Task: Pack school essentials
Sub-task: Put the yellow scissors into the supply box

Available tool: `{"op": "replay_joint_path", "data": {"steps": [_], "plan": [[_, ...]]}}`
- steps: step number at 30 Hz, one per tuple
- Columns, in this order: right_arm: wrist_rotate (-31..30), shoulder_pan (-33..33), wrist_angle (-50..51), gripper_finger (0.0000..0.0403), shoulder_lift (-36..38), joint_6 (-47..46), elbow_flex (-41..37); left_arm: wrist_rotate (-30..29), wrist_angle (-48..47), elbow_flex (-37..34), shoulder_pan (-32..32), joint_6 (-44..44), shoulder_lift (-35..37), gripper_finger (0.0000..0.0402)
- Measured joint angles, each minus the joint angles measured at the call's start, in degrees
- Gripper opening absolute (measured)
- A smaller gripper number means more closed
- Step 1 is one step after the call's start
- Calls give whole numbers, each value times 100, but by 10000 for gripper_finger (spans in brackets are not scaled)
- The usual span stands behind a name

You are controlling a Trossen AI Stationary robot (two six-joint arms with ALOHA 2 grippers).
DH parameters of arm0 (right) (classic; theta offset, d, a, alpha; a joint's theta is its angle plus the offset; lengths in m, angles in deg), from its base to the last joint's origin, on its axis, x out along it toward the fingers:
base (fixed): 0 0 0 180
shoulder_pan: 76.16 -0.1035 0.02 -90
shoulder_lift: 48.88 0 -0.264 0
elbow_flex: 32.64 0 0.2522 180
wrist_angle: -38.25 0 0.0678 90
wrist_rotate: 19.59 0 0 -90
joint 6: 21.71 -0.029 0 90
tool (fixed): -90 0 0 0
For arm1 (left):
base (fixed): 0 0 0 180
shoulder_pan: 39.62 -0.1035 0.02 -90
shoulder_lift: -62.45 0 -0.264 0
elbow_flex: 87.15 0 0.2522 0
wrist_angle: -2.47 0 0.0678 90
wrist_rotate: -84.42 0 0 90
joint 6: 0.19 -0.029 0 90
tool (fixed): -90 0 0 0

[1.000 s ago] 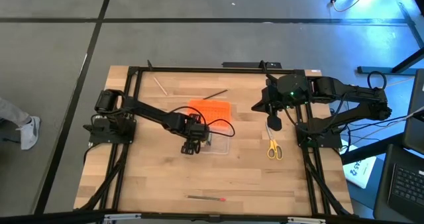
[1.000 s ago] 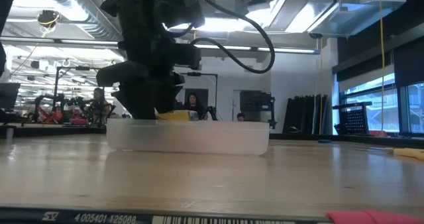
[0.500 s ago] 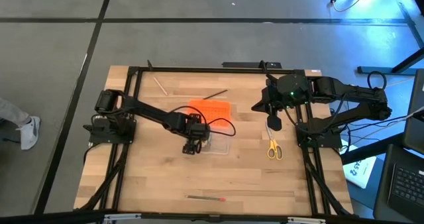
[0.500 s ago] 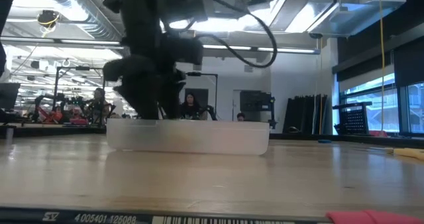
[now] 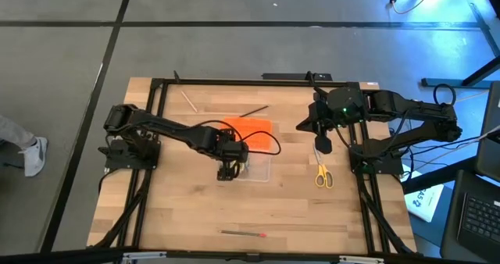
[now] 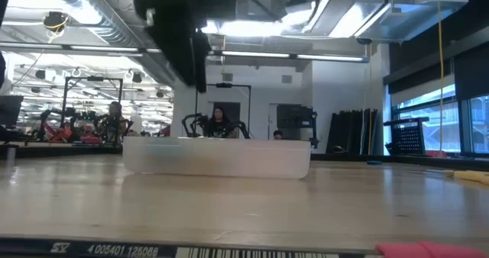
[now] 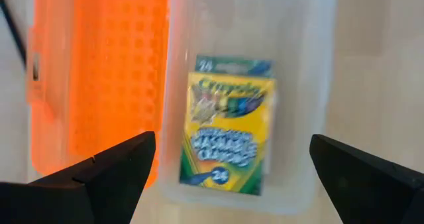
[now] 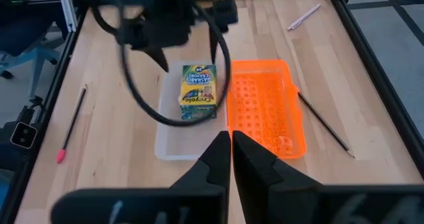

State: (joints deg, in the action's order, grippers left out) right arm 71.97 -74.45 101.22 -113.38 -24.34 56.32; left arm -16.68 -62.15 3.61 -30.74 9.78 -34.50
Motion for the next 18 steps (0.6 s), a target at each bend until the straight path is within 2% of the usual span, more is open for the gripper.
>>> {"op": "replay_joint_path", "data": {"steps": [7, 13, 18], "plan": [[0, 1, -16, 20, -1, -9, 0, -45, -232, 6, 319, 636, 754, 394], [2, -1, -19, 20, -1, -13, 0, -225, -621, 6, 661, 1590, 1387, 394], [1, 1, -28, 20, -1, -211, 0, -809, -895, 6, 1043, 2325, 1797, 394]]}}
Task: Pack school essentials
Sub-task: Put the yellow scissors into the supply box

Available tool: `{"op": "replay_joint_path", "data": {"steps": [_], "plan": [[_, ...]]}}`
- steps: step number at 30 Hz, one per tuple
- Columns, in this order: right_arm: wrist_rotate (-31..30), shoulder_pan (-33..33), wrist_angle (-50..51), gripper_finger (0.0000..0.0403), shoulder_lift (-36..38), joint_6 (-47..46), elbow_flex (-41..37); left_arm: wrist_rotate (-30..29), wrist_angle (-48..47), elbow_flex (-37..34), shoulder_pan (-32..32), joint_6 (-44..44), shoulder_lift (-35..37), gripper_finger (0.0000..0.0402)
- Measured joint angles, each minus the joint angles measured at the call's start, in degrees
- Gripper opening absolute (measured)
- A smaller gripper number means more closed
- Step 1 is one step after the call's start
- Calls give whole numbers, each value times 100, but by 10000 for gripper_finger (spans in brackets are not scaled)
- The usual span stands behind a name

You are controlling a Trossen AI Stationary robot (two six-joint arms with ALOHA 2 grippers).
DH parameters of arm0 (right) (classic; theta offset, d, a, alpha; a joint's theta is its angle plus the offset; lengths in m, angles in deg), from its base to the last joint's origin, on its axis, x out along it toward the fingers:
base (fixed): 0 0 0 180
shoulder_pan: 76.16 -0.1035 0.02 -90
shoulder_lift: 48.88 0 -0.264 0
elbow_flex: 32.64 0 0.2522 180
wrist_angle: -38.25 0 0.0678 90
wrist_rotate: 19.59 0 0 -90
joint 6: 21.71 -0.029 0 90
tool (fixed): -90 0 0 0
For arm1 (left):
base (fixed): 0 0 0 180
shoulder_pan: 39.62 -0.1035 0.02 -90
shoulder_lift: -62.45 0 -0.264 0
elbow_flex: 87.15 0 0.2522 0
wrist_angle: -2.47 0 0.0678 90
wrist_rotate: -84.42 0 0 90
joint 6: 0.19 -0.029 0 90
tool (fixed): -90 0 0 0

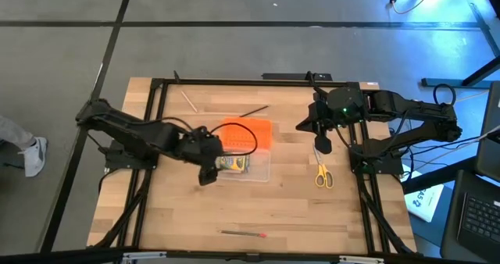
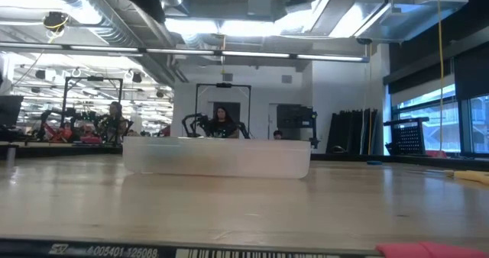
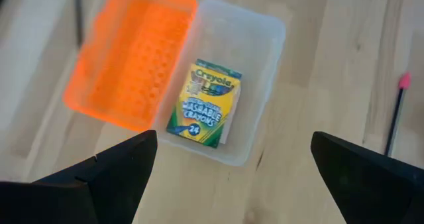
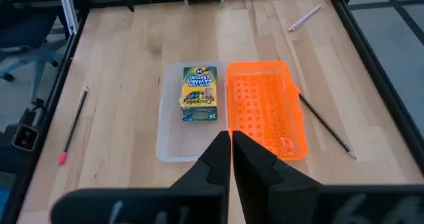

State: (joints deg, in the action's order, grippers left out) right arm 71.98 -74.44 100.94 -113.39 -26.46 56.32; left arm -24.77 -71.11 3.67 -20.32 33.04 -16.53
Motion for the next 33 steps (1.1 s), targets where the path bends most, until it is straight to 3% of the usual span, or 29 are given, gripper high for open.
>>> {"op": "replay_joint_path", "data": {"steps": [5, 12, 19, 27, 33], "plan": [[2, -1, -36, 20, -27, -1807, 0, -509, -230, 0, 361, 602, 273, 394], [139, -2, -33, 20, -56, -2650, 0, -952, -473, 0, 684, 873, 376, 394], [1316, -400, 584, 7, -70, -3785, 0, -1023, -491, -2, 707, 884, 372, 394], [842, -1462, 1834, 4, -206, -5822, 0, -1023, -489, -2, 705, 882, 372, 394], [921, -1868, 2208, 3, -752, -6297, 0, -1023, -492, -2, 700, 874, 372, 394]]}}
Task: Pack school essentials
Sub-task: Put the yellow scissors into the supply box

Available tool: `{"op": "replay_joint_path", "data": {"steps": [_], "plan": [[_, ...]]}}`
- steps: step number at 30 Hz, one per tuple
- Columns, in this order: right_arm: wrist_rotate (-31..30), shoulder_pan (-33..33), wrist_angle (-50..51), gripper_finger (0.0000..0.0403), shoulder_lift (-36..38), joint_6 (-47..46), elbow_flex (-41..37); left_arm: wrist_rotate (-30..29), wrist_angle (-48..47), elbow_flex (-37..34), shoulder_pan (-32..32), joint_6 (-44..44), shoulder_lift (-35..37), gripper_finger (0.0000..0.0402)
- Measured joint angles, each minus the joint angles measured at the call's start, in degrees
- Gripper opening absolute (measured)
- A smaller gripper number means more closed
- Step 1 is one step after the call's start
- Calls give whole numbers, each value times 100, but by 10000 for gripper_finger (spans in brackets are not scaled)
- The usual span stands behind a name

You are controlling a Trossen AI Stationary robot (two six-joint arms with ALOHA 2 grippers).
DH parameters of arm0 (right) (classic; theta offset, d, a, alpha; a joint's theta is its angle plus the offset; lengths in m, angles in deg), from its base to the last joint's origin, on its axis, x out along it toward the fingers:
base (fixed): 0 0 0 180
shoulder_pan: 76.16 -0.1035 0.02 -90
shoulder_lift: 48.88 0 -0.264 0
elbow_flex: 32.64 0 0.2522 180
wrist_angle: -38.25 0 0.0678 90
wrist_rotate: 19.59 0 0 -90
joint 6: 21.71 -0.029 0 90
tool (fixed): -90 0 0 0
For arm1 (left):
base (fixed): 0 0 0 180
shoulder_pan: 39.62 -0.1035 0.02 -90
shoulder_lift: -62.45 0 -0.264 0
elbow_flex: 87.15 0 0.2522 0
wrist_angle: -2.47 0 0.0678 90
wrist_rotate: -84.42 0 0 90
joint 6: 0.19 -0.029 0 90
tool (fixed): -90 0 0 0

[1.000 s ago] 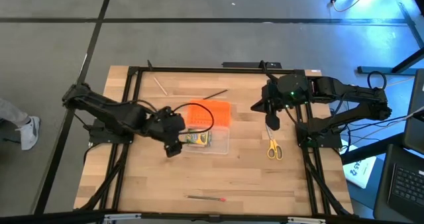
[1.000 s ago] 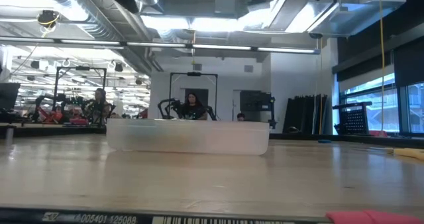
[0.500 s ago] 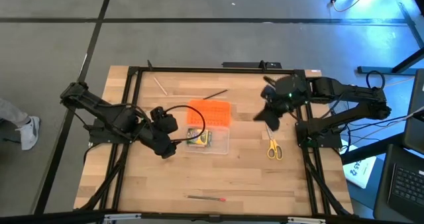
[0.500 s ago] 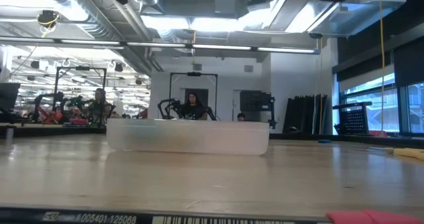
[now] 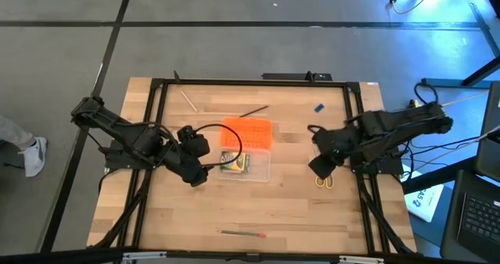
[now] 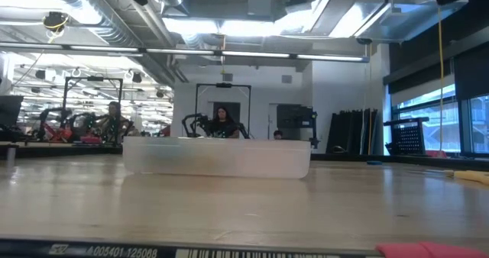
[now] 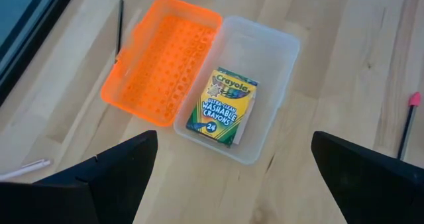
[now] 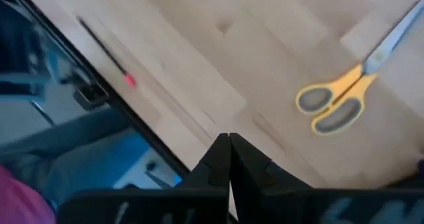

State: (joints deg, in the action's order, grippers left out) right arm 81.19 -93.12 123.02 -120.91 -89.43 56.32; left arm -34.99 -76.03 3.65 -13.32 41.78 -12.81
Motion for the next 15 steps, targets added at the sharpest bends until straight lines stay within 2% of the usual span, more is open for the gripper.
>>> {"op": "replay_joint_path", "data": {"steps": [7, 15], "plan": [[744, -124, -33, 12, -813, -224, 0, -238, -43, 0, -1, -37, 0, 394], [1465, -3, -25, 77, -1460, 1027, -2, -310, -42, 0, -1, -52, -1, 394]]}}
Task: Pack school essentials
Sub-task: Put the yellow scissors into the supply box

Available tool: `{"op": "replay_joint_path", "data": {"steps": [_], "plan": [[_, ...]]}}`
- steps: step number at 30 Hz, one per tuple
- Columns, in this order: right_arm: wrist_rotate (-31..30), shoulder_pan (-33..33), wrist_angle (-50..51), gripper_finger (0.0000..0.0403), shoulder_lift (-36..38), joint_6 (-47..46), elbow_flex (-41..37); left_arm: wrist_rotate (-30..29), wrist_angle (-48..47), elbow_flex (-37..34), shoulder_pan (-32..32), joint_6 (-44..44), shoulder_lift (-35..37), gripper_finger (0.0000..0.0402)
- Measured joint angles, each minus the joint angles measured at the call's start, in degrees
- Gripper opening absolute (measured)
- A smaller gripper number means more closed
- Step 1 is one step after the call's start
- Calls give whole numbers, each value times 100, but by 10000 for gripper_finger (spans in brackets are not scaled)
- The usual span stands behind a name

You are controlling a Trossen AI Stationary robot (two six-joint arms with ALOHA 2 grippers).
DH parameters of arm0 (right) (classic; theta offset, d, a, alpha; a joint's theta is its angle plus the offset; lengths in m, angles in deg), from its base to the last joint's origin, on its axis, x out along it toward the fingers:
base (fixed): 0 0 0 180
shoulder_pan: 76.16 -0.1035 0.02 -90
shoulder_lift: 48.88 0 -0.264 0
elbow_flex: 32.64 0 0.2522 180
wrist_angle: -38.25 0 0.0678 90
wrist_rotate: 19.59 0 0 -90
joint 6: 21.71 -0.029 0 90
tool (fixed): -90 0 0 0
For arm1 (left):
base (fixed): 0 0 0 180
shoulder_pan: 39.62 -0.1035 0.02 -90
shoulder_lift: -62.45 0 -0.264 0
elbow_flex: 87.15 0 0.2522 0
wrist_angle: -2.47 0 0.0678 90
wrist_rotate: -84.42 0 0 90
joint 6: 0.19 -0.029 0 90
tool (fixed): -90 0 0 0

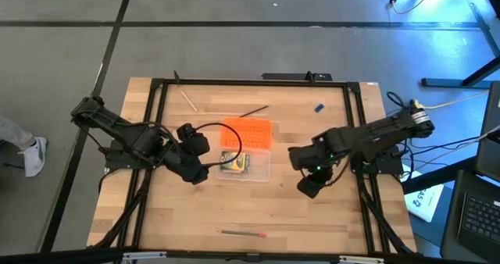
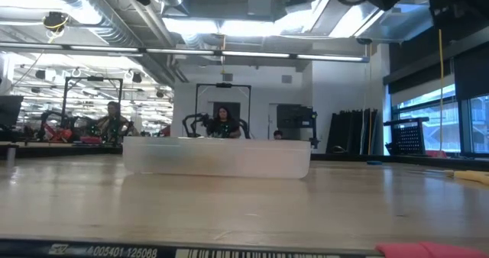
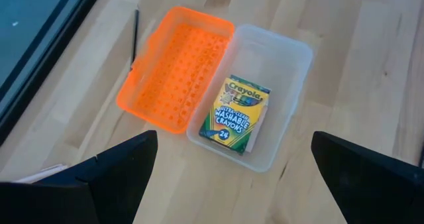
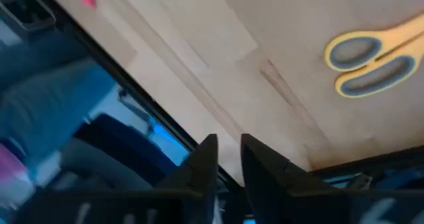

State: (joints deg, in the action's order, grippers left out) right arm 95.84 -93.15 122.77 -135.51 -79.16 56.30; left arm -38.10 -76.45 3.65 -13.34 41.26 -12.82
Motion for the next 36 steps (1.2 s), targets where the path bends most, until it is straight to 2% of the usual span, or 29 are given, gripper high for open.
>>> {"op": "replay_joint_path", "data": {"steps": [4, 7, 9, 15, 19, 26, 36], "plan": [[-193, -3, 4, 114, -268, 90, 0, 0, 1, 0, 0, 0, -1, 394], [-841, -2, 8, 139, -480, 98, 0, 0, 1, 0, 0, 2, -1, 394], [-1068, 19, 11, 150, -641, 88, -11, 0, 1, 0, 0, 4, -1, 394], [-1041, 50, -86, 151, -831, -251, -472, 9, 3, 0, 0, 35, -1, 394], [-798, 70, -165, 145, -827, -357, -893, 12, 5, 0, 0, 38, -3, 394], [-622, 118, -1043, 141, -822, -537, -1596, 23, 5, 0, 0, 39, -3, 394], [-626, 254, -1521, 141, -819, -700, -2295, 25, 8, -1, 0, 42, -3, 394]]}}
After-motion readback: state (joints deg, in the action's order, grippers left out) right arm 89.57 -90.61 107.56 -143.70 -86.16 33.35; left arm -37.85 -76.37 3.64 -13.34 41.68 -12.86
